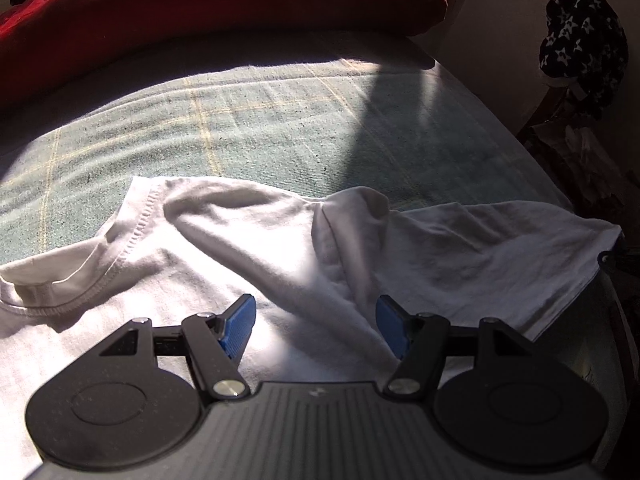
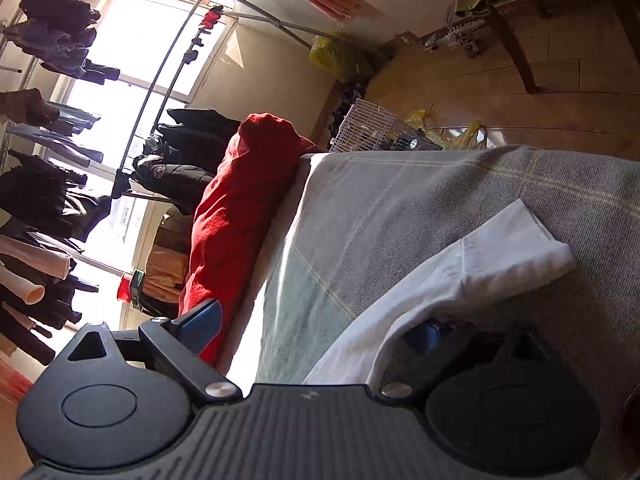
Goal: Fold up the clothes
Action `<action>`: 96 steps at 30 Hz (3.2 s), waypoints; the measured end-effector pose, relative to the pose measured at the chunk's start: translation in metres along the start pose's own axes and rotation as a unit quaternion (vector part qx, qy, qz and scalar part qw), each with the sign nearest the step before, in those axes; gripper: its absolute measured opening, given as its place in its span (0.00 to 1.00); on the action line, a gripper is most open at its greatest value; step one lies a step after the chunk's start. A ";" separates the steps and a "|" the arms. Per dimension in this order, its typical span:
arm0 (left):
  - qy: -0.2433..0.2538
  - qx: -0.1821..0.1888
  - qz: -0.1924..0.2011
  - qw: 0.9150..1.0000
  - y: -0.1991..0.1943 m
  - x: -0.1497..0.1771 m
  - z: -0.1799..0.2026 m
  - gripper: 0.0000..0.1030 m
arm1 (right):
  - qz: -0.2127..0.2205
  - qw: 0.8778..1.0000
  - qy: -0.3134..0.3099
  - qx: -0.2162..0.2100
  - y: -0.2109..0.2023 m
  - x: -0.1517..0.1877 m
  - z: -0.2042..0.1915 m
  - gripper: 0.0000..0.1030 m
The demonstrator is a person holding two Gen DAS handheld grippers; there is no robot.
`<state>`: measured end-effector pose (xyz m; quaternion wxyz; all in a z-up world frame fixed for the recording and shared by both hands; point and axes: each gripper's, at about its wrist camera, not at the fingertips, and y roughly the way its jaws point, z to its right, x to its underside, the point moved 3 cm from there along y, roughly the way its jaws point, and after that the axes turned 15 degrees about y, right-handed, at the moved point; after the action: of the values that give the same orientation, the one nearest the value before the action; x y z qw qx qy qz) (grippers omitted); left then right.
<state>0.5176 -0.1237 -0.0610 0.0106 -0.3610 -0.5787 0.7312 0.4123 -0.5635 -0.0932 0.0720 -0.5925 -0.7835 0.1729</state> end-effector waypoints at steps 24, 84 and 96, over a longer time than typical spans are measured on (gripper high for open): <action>0.023 -0.010 0.013 1.000 -0.003 -0.007 0.008 0.64 | -0.051 0.962 -0.177 0.203 0.053 0.009 -0.016 0.97; 0.005 -0.082 -0.076 0.994 -0.093 0.150 -0.035 0.69 | -0.390 0.659 -0.628 0.137 0.027 0.435 -0.039 1.00; -0.075 -0.071 -0.003 0.995 -0.172 0.140 -0.049 0.68 | -0.400 0.644 -0.627 0.180 0.026 0.437 -0.037 1.00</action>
<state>0.3716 0.0341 0.0102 -0.0565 -0.3037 -0.6295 0.7130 0.3221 -0.1338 -0.1080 -0.2689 0.0533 -0.7555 0.5951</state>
